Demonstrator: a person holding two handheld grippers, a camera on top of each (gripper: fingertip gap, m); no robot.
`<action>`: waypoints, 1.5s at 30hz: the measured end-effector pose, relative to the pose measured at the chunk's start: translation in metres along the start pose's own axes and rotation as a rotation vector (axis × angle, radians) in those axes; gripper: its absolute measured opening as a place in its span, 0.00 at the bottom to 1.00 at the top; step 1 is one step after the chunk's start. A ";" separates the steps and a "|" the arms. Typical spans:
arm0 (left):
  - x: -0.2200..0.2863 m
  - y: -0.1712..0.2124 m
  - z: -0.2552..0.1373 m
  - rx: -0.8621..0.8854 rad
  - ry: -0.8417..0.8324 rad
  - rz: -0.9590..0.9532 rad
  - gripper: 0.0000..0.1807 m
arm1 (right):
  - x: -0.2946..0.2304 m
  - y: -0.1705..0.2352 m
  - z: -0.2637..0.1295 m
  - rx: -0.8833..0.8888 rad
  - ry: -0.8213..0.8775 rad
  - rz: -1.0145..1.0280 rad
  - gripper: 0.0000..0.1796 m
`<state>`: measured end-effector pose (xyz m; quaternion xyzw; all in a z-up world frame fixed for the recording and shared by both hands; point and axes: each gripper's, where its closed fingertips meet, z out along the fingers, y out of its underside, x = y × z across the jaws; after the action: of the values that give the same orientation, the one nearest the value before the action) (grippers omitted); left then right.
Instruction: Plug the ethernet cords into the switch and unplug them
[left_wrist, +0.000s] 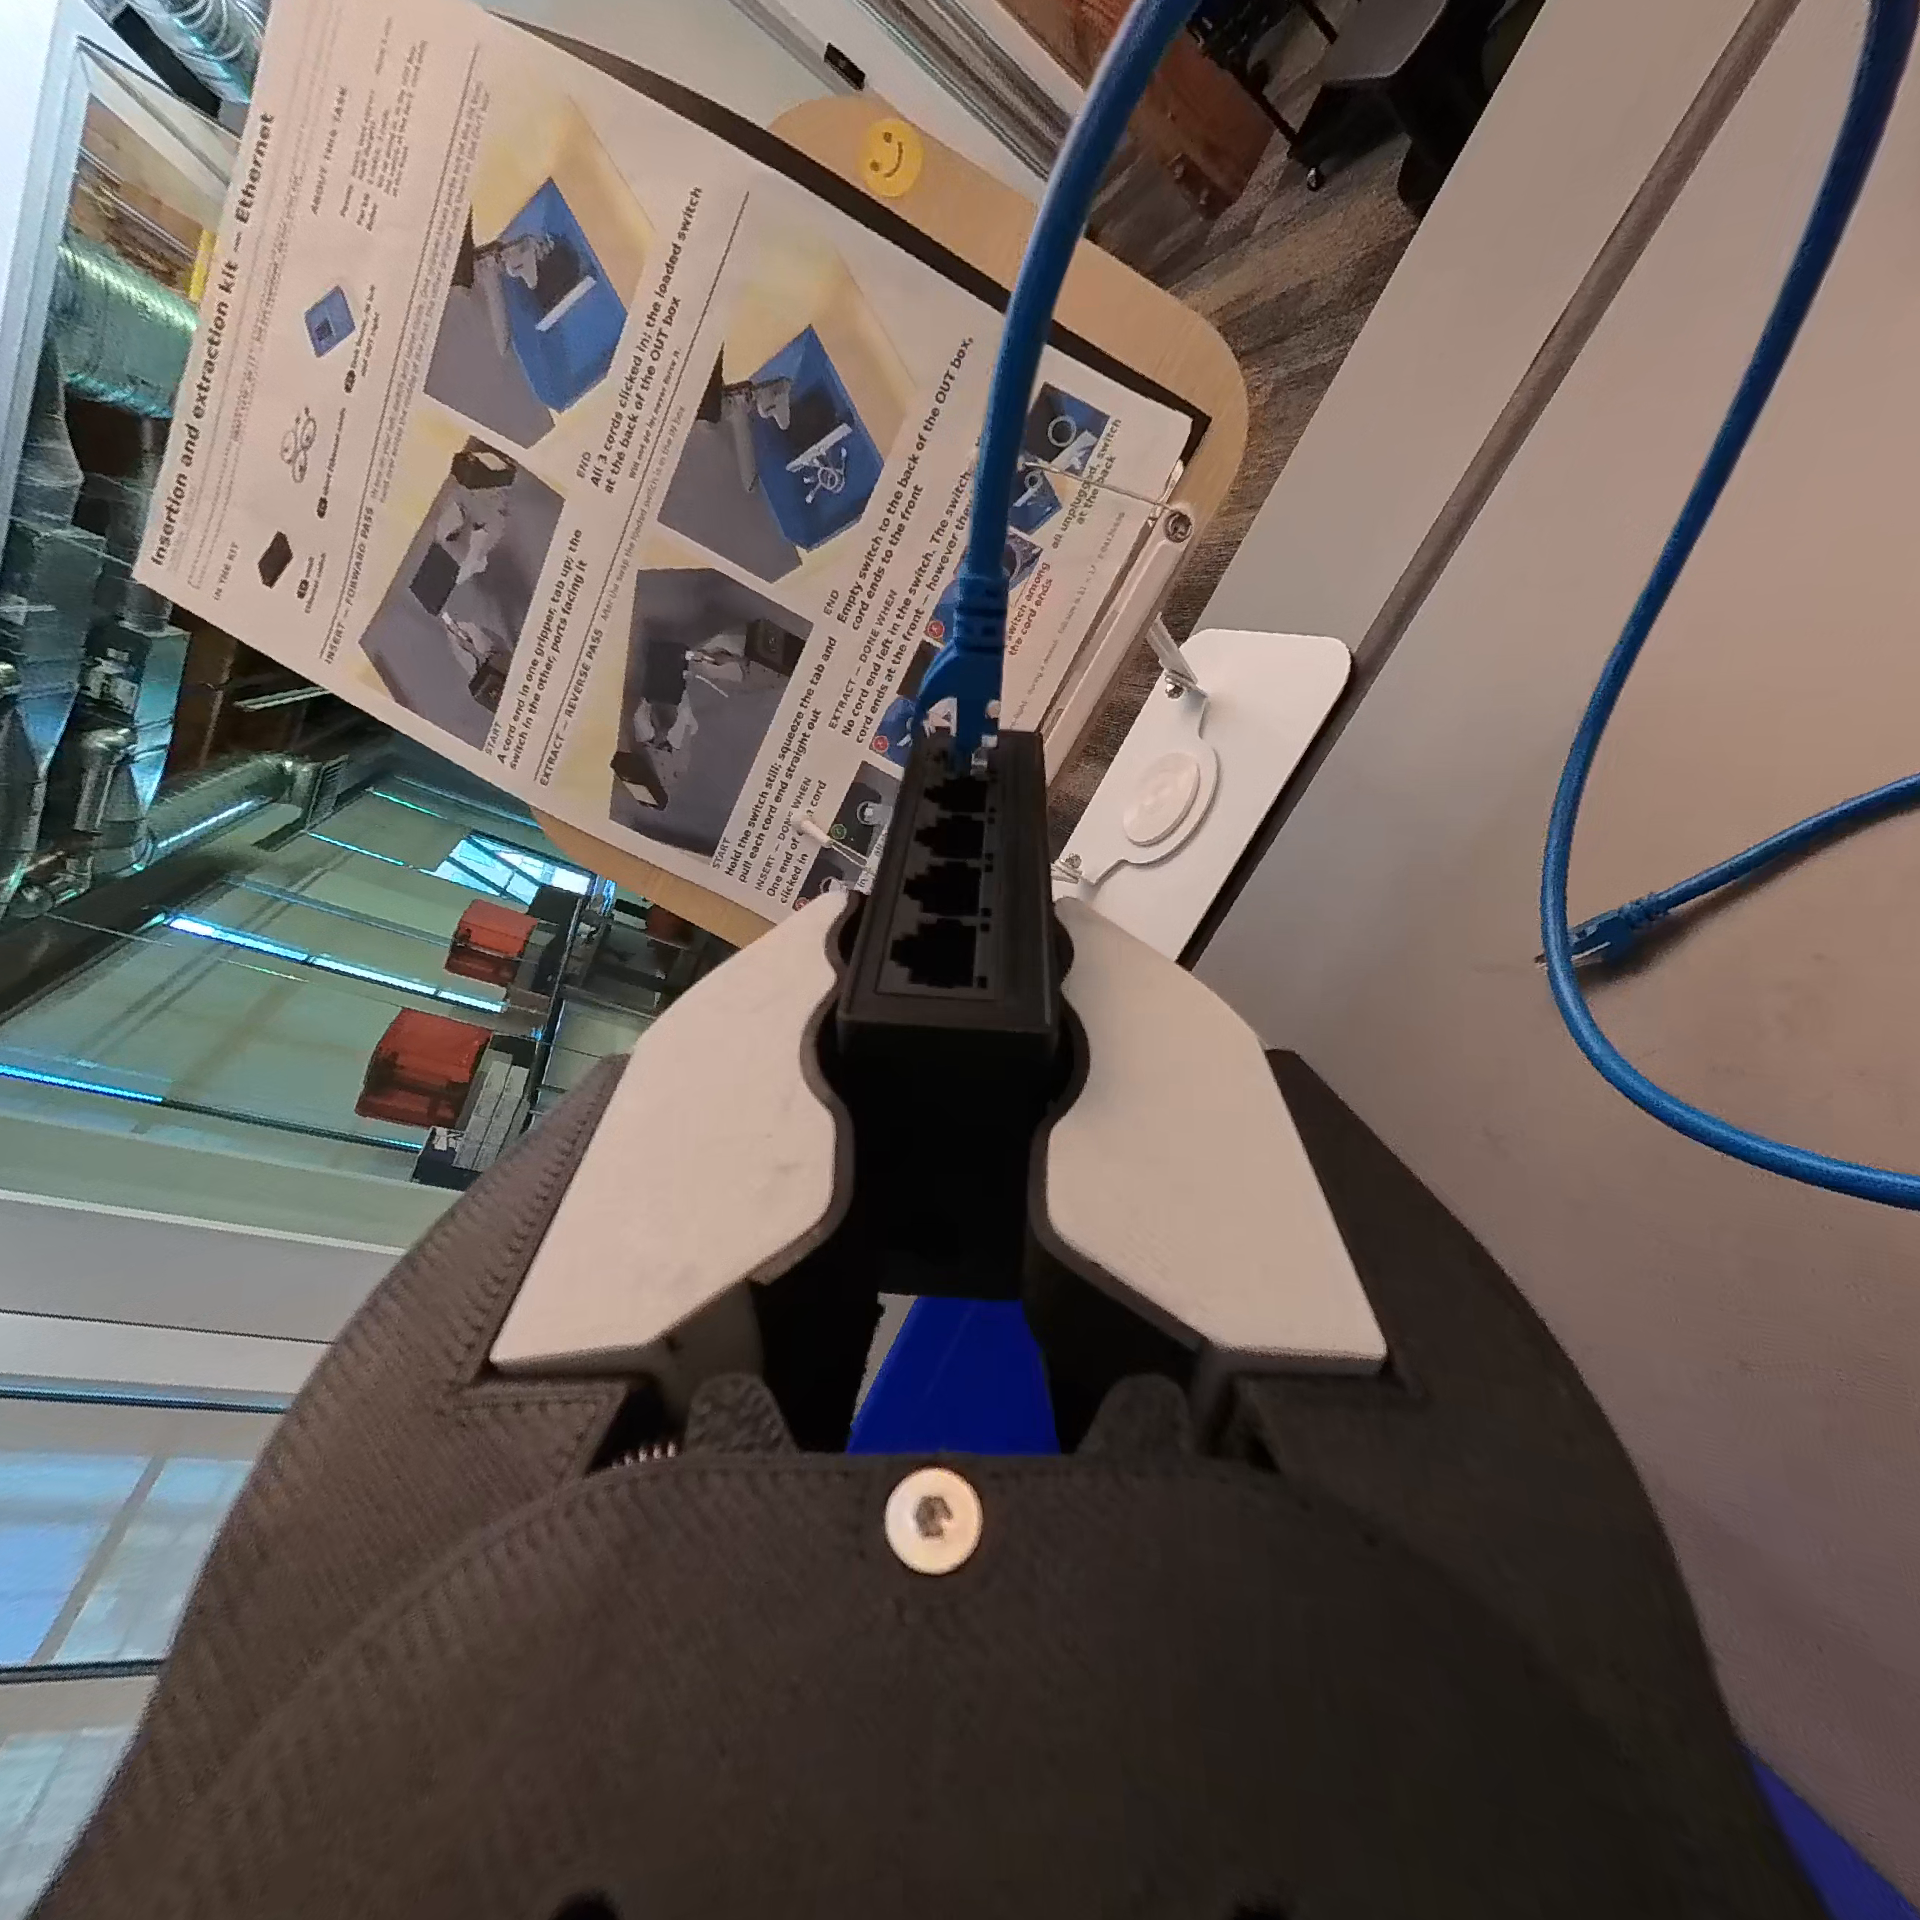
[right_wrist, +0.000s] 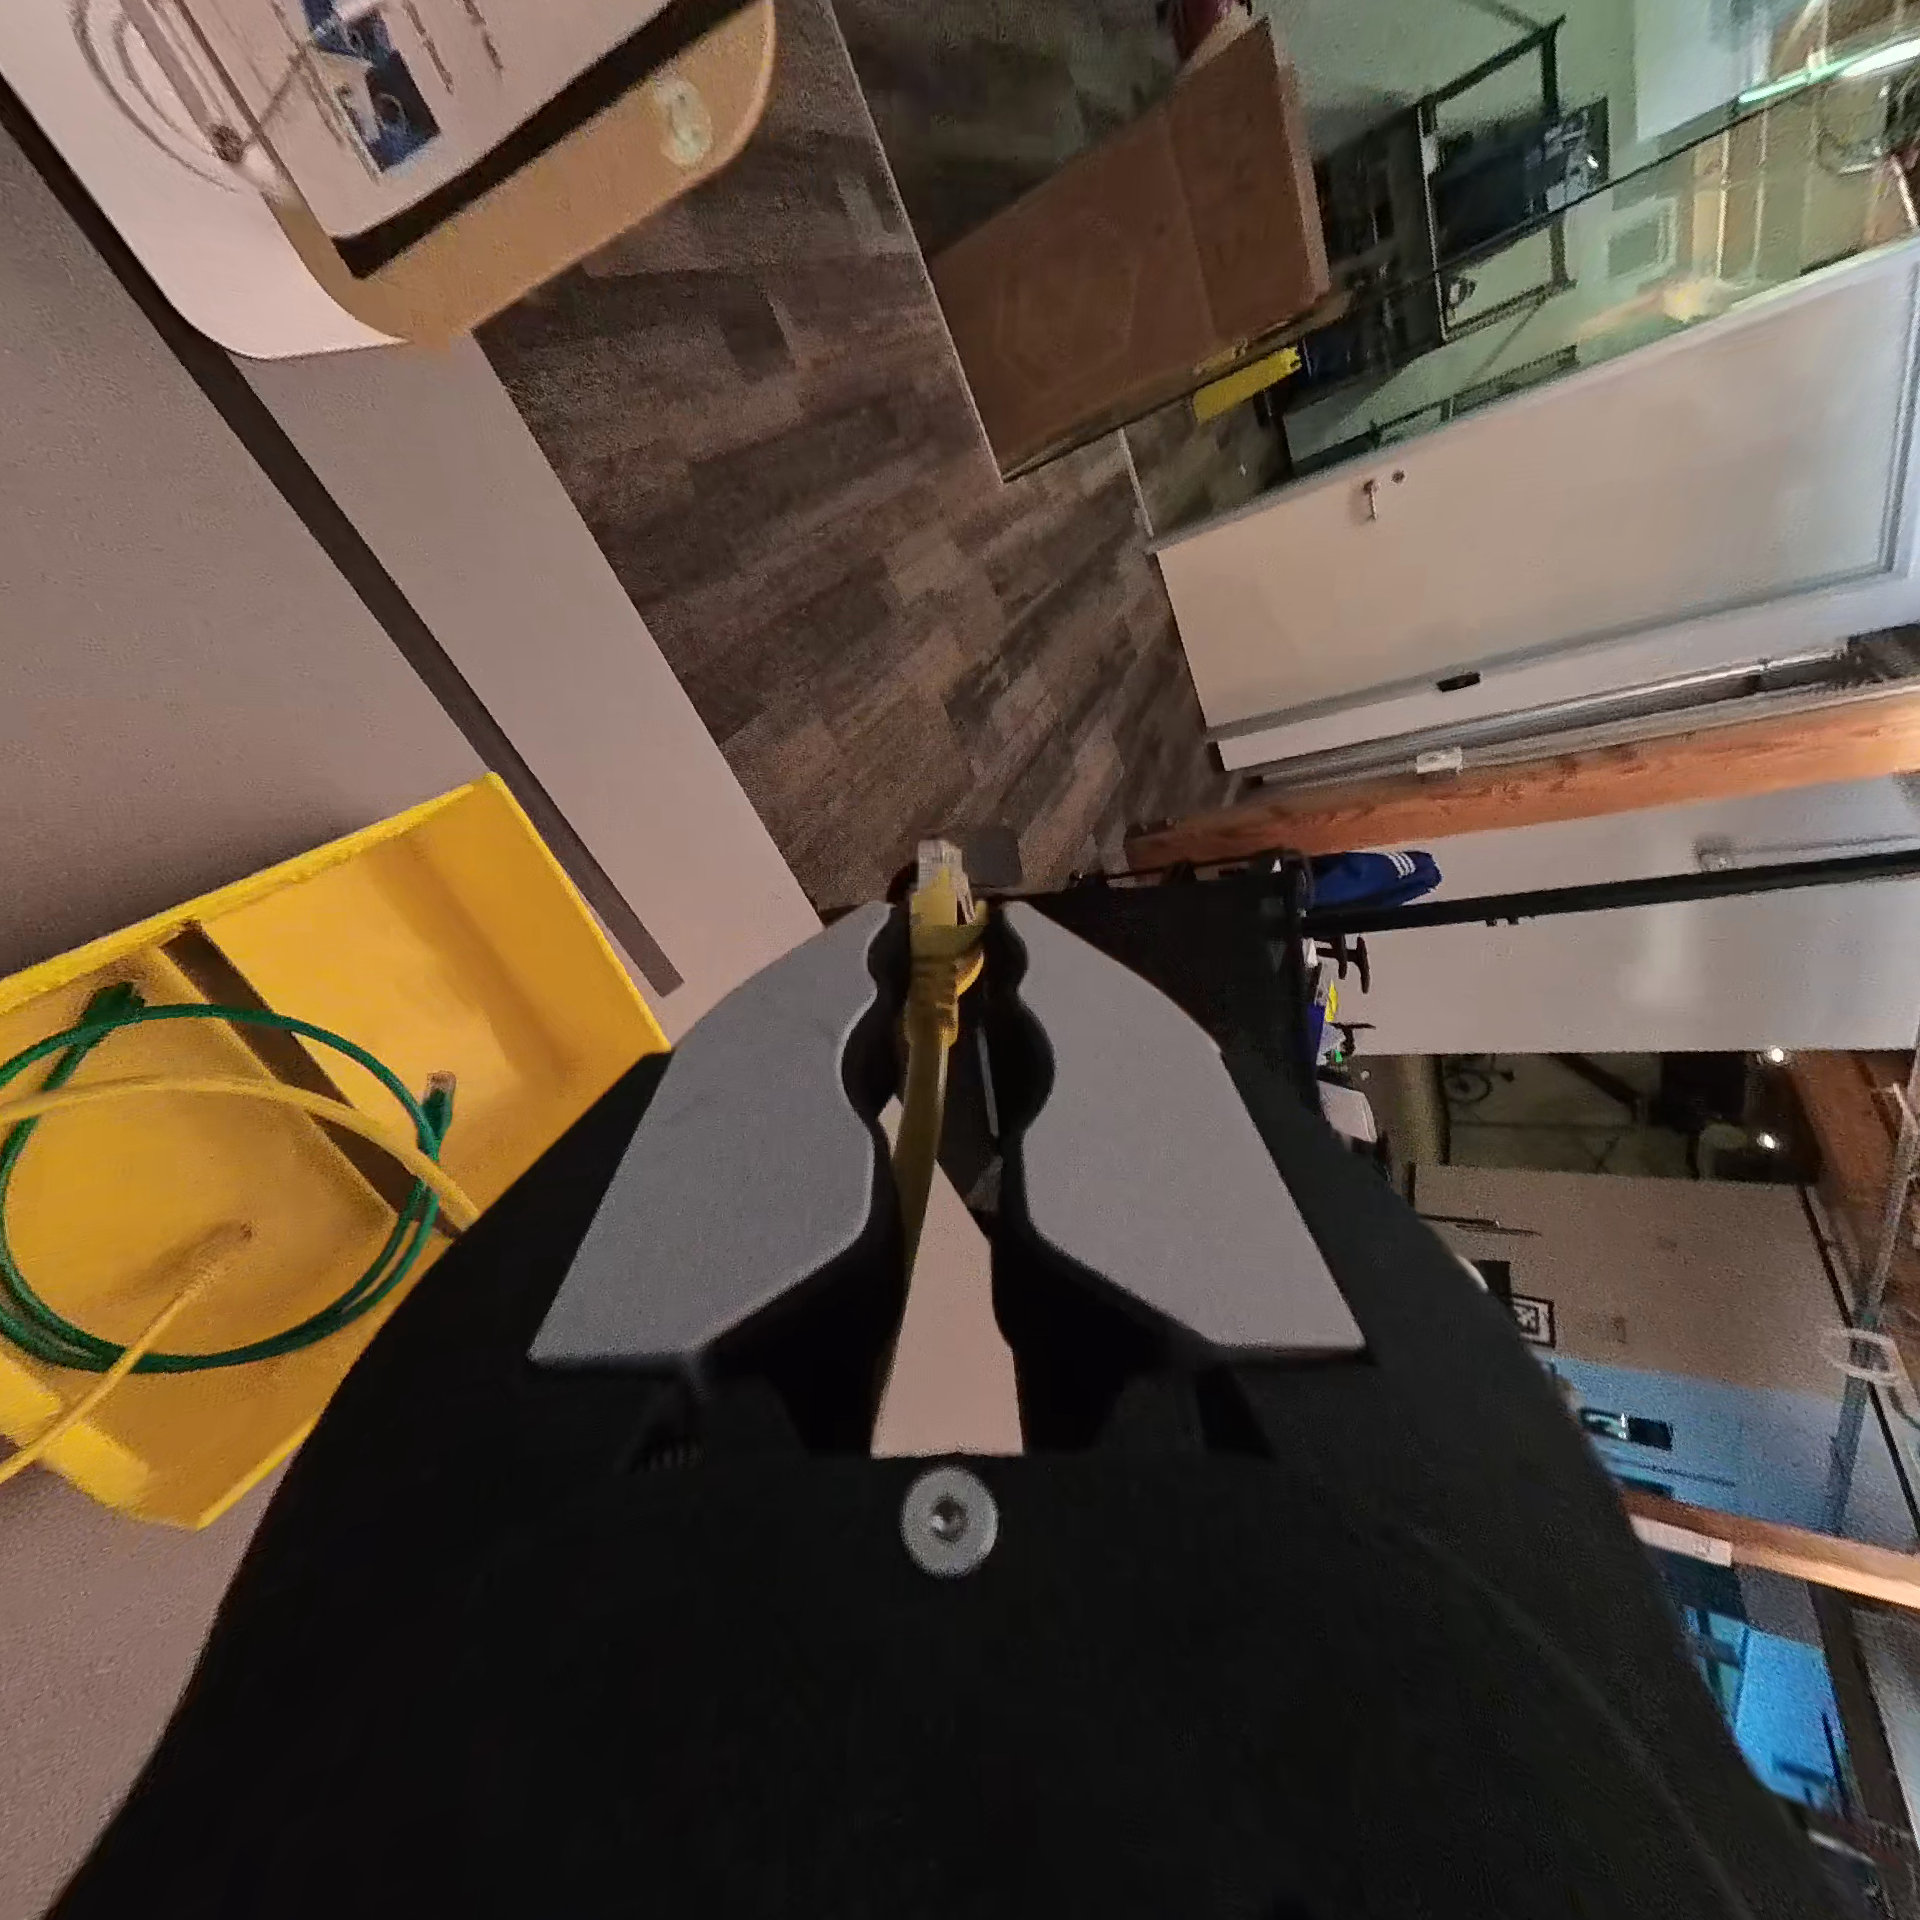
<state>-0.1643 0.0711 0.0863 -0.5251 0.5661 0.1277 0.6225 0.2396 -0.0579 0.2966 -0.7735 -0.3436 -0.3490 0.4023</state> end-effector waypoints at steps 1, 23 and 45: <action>0.000 0.000 0.000 -0.002 0.001 0.000 0.16 | 0.004 0.007 0.001 -0.007 0.009 0.012 0.08; 0.010 -0.005 0.004 -0.006 0.023 0.027 0.16 | -0.212 0.128 0.122 -0.075 -0.331 0.447 0.08; 0.022 -0.022 -0.002 0.045 0.066 0.037 0.16 | -0.213 0.082 0.104 0.872 0.013 1.061 0.17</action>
<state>-0.1421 0.0507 0.0799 -0.5044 0.5986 0.1092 0.6127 0.2230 -0.0576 0.0461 -0.6024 -0.0250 0.0607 0.7955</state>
